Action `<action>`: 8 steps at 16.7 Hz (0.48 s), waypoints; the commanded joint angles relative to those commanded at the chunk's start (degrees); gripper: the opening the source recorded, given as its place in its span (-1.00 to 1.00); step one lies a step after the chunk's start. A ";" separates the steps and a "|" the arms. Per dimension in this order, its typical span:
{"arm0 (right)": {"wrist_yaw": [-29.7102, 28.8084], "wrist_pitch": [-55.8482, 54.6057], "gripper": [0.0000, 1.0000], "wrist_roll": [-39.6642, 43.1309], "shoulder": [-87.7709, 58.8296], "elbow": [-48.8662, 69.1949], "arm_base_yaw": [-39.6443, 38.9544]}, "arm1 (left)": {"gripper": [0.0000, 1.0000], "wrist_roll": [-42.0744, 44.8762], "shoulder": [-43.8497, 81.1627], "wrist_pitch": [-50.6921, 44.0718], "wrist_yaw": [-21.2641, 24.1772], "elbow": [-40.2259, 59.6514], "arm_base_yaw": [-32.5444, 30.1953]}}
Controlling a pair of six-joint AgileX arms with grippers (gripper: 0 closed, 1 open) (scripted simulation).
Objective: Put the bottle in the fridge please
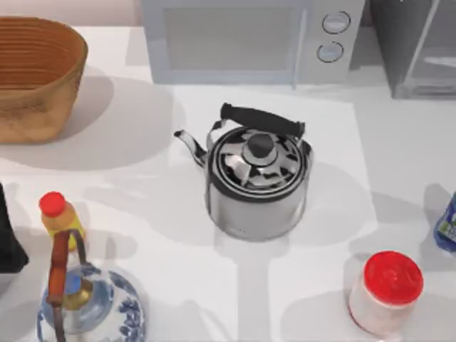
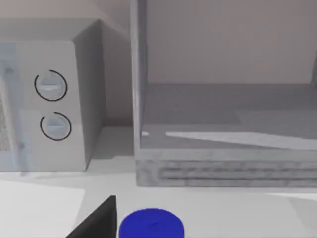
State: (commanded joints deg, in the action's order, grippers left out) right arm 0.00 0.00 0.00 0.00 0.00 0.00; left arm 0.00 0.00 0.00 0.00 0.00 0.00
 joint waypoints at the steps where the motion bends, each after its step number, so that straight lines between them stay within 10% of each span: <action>1: 0.00 0.00 1.00 0.00 0.00 0.00 0.00 | 1.00 0.00 0.00 0.00 0.00 0.00 0.00; 8: 8.27 0.97 1.00 12.42 -11.47 3.10 4.61 | 1.00 0.00 0.00 0.00 0.00 0.00 0.00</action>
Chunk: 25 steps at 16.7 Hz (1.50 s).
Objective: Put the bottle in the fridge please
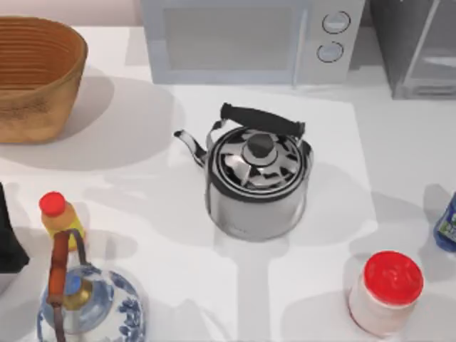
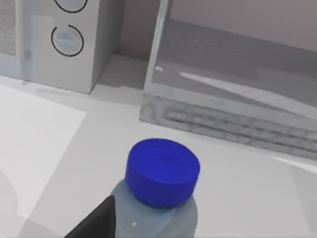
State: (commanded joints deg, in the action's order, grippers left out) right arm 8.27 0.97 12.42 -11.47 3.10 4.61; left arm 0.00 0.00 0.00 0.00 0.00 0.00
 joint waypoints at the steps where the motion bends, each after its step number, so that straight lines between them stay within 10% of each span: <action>1: 2.30 0.06 1.00 3.55 -3.40 1.09 1.54 | 1.00 0.00 0.00 0.00 0.00 0.00 0.00; 16: 49.22 2.49 1.00 42.22 -64.66 18.85 25.26 | 1.00 0.00 0.00 0.00 0.00 0.00 0.00; 25: 54.67 2.66 1.00 47.10 -70.08 20.13 27.81 | 1.00 0.00 0.00 0.00 0.00 0.00 0.00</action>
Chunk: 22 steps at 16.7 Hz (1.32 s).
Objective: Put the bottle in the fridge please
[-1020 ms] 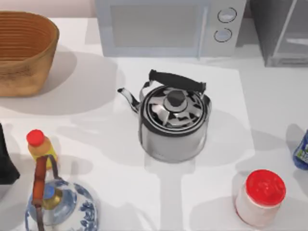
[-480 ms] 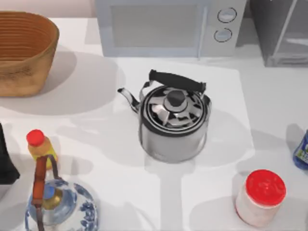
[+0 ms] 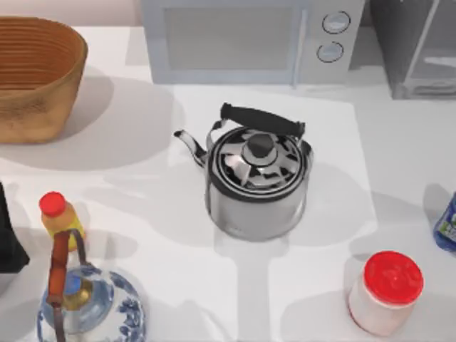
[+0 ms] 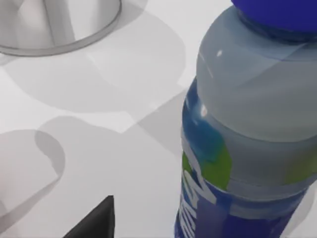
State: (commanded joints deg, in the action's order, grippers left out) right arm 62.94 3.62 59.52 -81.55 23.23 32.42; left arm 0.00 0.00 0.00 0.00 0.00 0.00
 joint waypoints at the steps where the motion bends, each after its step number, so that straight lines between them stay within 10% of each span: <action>1: -0.02 -0.12 1.00 -0.12 0.01 -0.02 -0.06 | 1.00 0.00 0.00 0.00 0.00 0.00 0.00; 22: -8.78 -34.10 0.85 -22.37 -11.68 -3.19 -13.87 | 1.00 0.00 0.00 0.00 0.00 0.00 0.00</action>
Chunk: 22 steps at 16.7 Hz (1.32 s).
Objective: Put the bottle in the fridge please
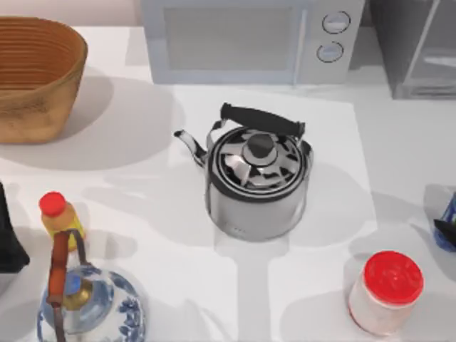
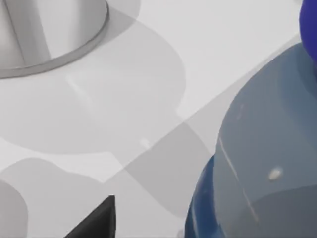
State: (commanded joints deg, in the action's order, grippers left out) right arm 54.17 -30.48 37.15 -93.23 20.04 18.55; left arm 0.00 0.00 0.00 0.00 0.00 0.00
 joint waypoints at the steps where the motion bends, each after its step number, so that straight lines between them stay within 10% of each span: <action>1: 0.00 0.00 0.70 0.00 0.00 0.00 0.00 | 1.00 0.00 0.00 0.00 0.00 0.00 0.00; 12: 0.00 0.00 -0.94 0.00 0.00 0.00 0.00 | 1.00 0.00 0.00 0.00 0.00 0.00 0.00; 22: 0.02 0.10 -0.98 -0.03 0.03 0.10 0.14 | 1.00 0.00 0.00 0.00 0.00 0.00 0.00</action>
State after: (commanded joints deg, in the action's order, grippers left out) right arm 54.19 -30.38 37.12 -93.20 20.14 18.69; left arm 0.00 0.00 0.00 0.00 0.00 0.00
